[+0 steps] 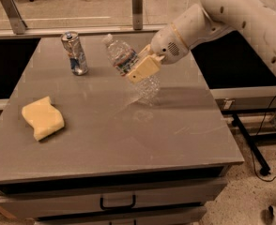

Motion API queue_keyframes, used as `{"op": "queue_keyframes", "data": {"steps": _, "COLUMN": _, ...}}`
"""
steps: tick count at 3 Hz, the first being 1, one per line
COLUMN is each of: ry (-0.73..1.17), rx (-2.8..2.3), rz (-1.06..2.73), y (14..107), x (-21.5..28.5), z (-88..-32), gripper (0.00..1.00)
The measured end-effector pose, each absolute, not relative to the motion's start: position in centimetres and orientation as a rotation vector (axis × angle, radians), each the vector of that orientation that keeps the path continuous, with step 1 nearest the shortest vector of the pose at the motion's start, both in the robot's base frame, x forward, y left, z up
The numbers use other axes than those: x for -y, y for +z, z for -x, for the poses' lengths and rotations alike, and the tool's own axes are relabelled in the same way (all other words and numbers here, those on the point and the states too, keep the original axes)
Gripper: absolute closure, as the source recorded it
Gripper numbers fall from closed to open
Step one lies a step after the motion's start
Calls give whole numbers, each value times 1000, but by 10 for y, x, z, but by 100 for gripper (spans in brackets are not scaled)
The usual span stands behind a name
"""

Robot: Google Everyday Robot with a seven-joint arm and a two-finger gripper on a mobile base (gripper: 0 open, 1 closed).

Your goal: Move water bottle near sponge

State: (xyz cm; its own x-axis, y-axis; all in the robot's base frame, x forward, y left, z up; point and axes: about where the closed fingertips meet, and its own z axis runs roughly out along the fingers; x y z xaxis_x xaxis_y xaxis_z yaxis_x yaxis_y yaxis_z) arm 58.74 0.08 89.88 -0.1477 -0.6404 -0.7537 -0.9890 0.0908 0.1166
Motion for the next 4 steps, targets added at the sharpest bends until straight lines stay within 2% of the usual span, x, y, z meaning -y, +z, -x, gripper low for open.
{"op": "queue_keyframes", "data": {"steps": 2, "ry": 1051, "rx": -2072, "rz": 1574, "y": 887, "x": -108, "z": -567, "gripper": 100}}
{"op": "queue_keyframes", "data": {"steps": 3, "ry": 1116, "rx": -2180, "rz": 1575, "y": 874, "x": -141, "z": -554, "gripper": 100}}
{"op": "queue_keyframes", "data": {"steps": 4, "ry": 1129, "rx": -2279, "rz": 1612, "y": 865, "x": -163, "z": -535, "gripper": 82}}
